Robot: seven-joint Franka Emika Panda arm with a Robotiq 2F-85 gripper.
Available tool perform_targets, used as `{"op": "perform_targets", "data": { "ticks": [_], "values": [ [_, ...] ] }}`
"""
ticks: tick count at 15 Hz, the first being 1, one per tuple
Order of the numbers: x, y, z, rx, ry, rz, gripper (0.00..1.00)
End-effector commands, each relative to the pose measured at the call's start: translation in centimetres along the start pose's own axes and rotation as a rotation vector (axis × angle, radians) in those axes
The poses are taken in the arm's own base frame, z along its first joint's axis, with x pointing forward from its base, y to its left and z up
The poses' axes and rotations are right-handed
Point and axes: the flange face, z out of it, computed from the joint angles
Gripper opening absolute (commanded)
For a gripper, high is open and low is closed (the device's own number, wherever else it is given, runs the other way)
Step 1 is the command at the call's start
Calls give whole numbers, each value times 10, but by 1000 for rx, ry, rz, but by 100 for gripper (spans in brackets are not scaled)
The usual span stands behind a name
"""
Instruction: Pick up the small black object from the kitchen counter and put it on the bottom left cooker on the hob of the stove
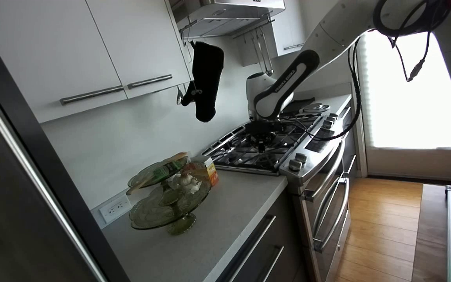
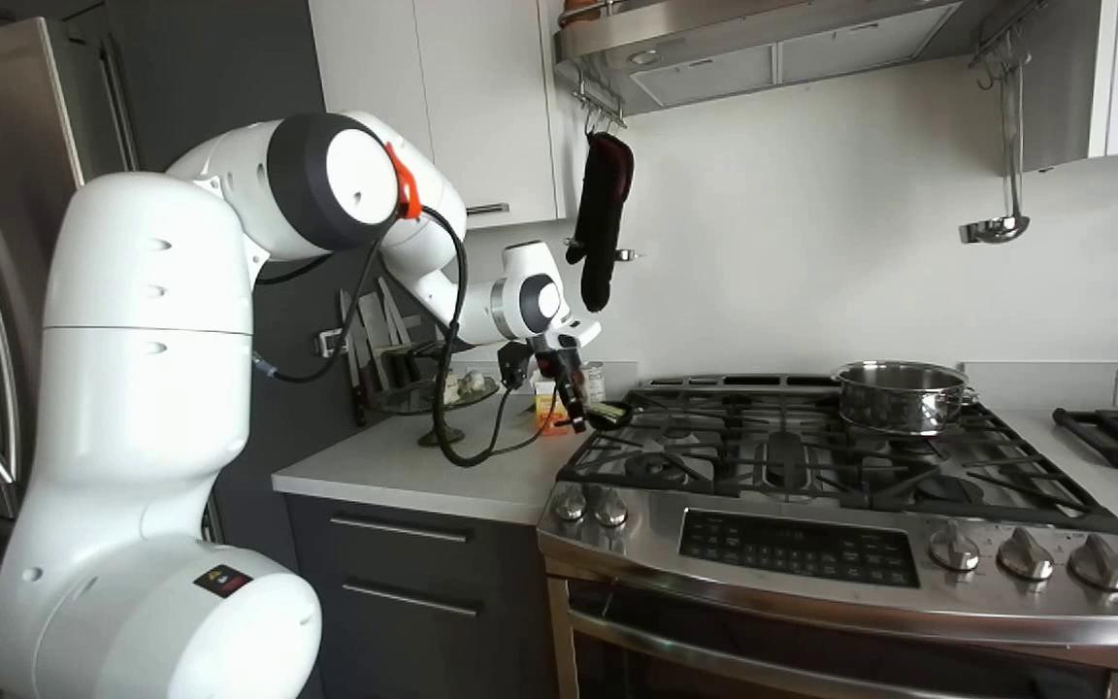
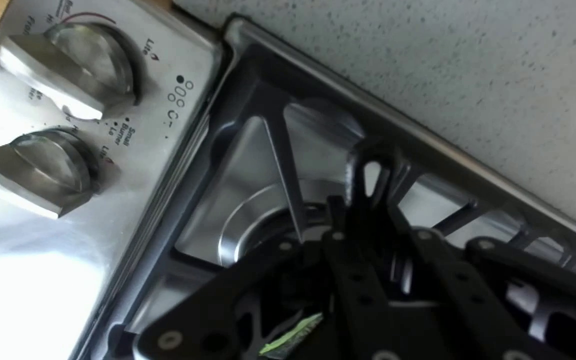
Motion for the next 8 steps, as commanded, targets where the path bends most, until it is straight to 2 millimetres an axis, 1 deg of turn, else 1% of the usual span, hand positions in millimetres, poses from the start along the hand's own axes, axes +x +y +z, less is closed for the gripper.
{"op": "perform_targets", "data": {
  "ticks": [1, 4, 8],
  "values": [
    [22, -2, 13, 13, -3, 63, 5],
    [35, -1, 27, 3, -16, 95, 5],
    [47, -5, 42, -4, -14, 127, 5]
  ]
}}
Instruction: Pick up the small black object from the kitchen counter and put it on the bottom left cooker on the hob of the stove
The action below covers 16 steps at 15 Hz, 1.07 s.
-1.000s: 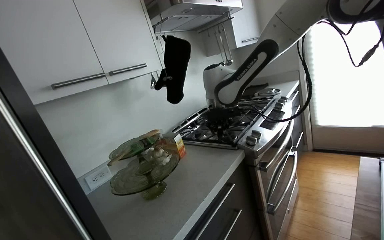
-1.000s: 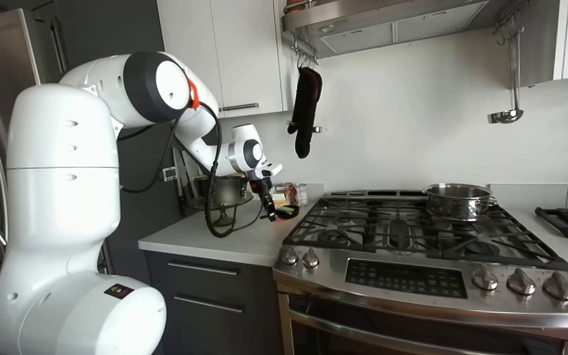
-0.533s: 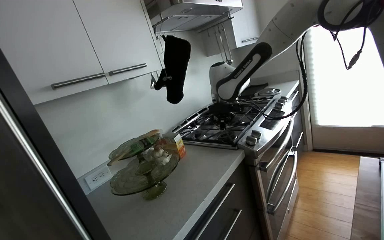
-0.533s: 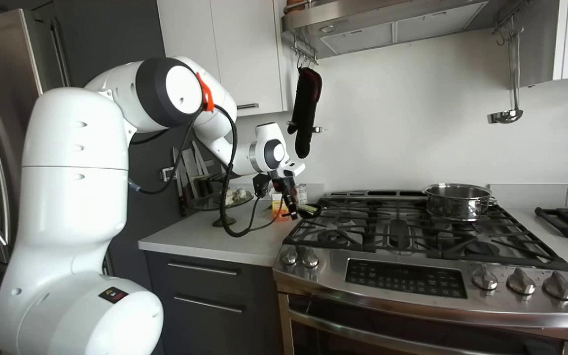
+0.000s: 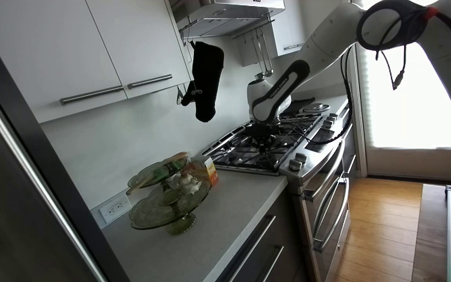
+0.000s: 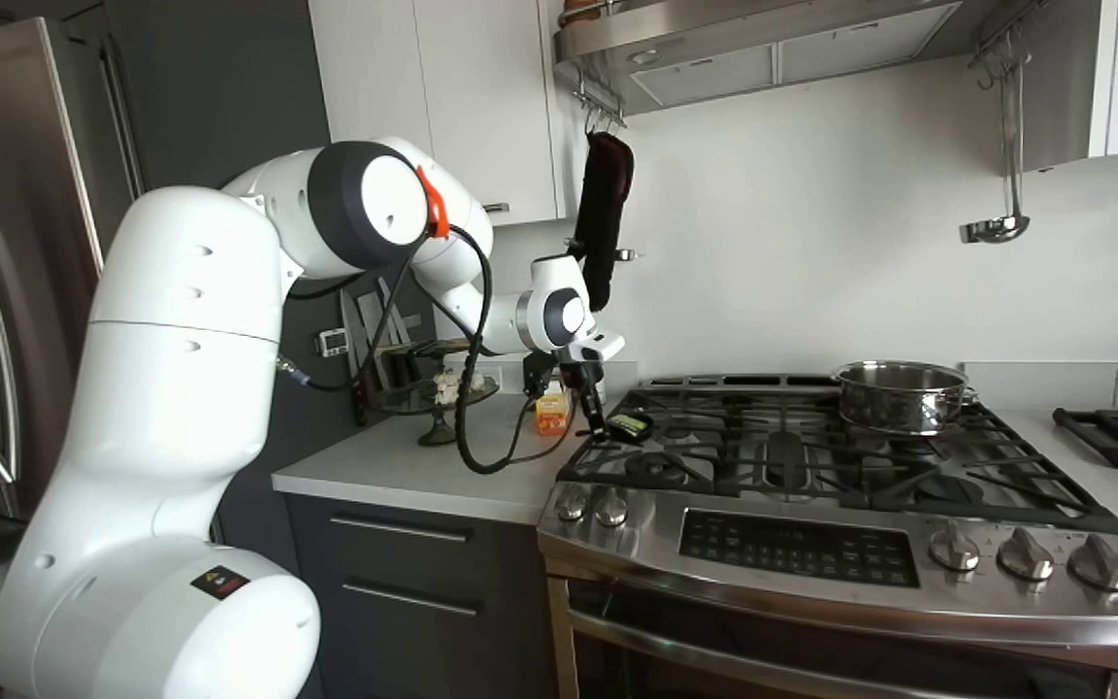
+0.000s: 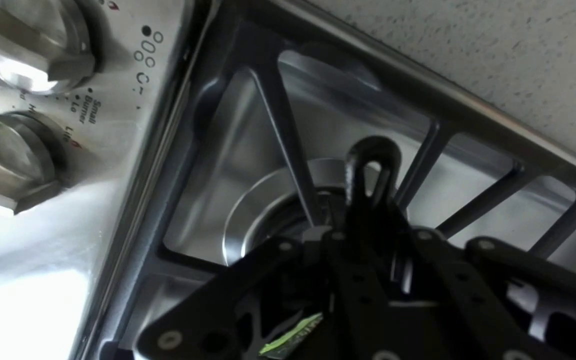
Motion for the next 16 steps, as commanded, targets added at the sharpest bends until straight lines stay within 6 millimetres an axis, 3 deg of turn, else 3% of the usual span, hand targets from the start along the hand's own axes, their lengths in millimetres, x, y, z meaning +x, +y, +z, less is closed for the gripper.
{"op": "perform_targets", "data": {
  "ticks": [1, 16],
  "values": [
    [16, -9, 9, 10, 13, 50, 5],
    [36, -20, 36, -15, 15, 62, 5]
  ]
}}
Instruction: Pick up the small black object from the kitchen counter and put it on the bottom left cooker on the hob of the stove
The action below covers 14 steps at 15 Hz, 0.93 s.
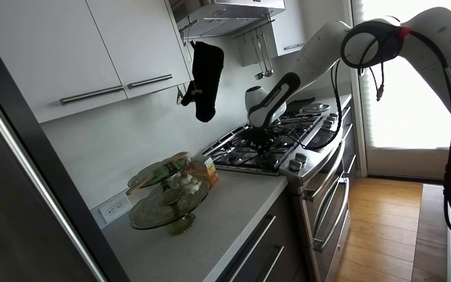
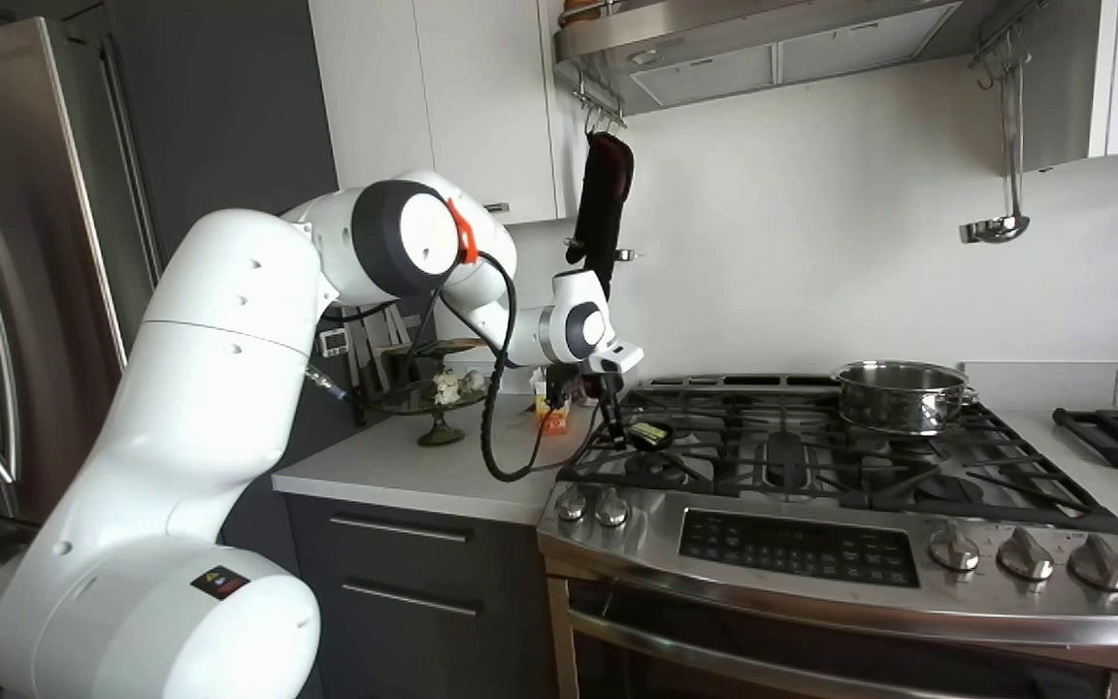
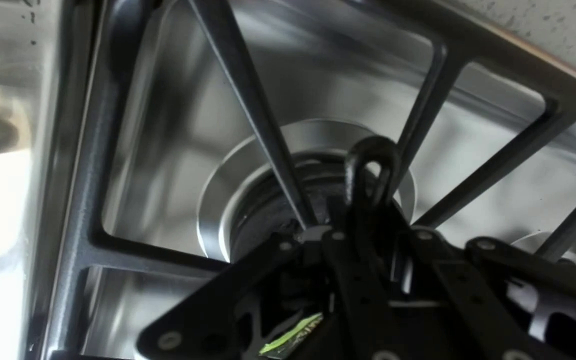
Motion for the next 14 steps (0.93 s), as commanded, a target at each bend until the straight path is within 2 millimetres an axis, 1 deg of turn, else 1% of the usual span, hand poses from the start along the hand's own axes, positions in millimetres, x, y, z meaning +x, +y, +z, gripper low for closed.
{"op": "perform_targets", "data": {
  "ticks": [1, 4, 9, 10, 11, 12, 13, 14],
  "values": [
    [5, -6, 1, -3, -6, 1, 5],
    [4, -6, 4, -17, -17, -10, 5],
    [3, -7, 2, -46, -38, -25, 5],
    [3, -7, 2, -50, -38, -25, 29],
    [3, -7, 1, -53, -39, -27, 44],
    [4, -9, 0, -51, -38, -28, 50],
    [4, -9, -2, -51, -39, -29, 58],
    [5, -10, -4, -52, -39, -32, 64]
  ]
}}
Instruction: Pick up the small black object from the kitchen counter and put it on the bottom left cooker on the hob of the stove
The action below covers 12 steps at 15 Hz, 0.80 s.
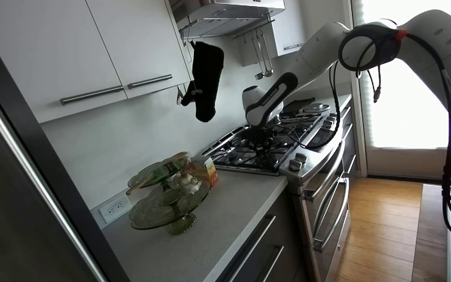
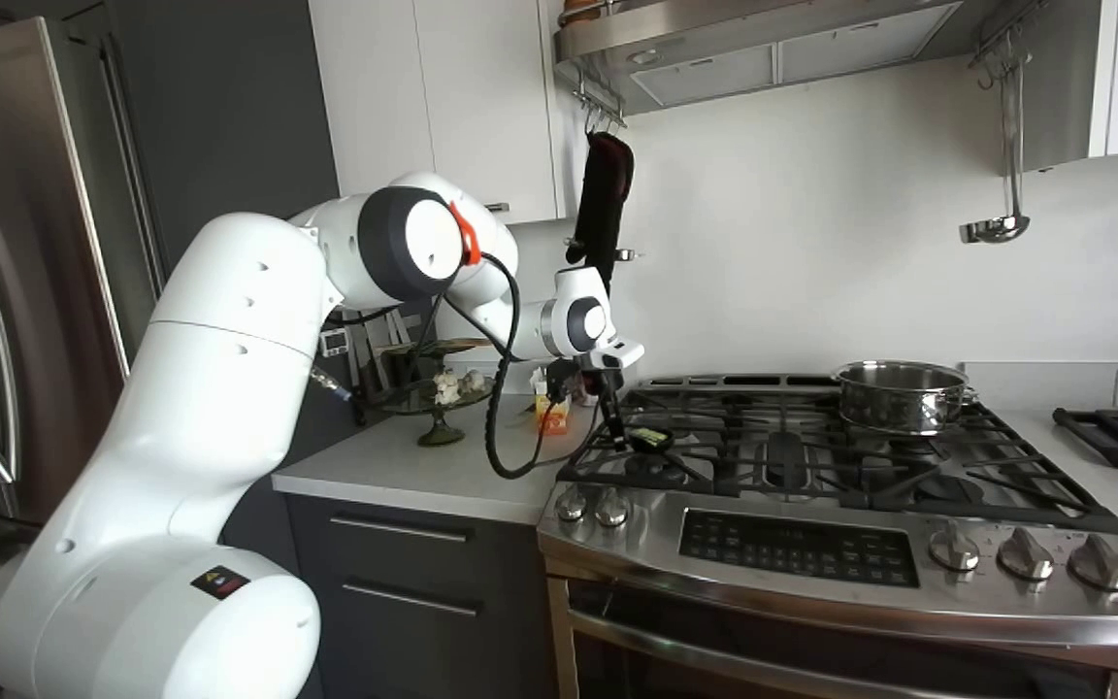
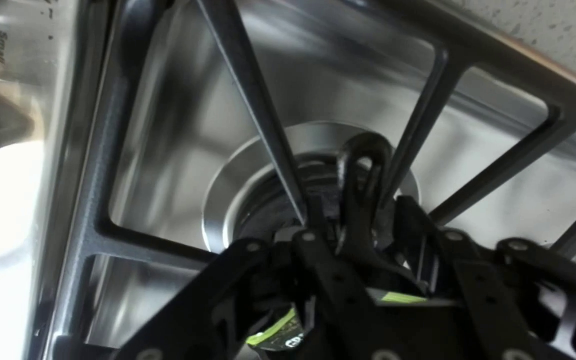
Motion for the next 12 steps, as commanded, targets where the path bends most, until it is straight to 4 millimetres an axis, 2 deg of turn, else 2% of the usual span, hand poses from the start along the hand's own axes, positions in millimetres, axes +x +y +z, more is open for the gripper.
{"op": "perform_targets", "data": {
  "ticks": [1, 4, 5, 8, 12],
  "values": [
    [2, -4, -4, -8, -18, -12, 73],
    [-1, -5, -14, -4, -28, -27, 95],
    [-4, -5, -19, 1, -33, -36, 99],
    [-15, -4, -42, 34, -54, -78, 100],
    [-36, 11, -90, 47, -60, -175, 100]
  ]
}}
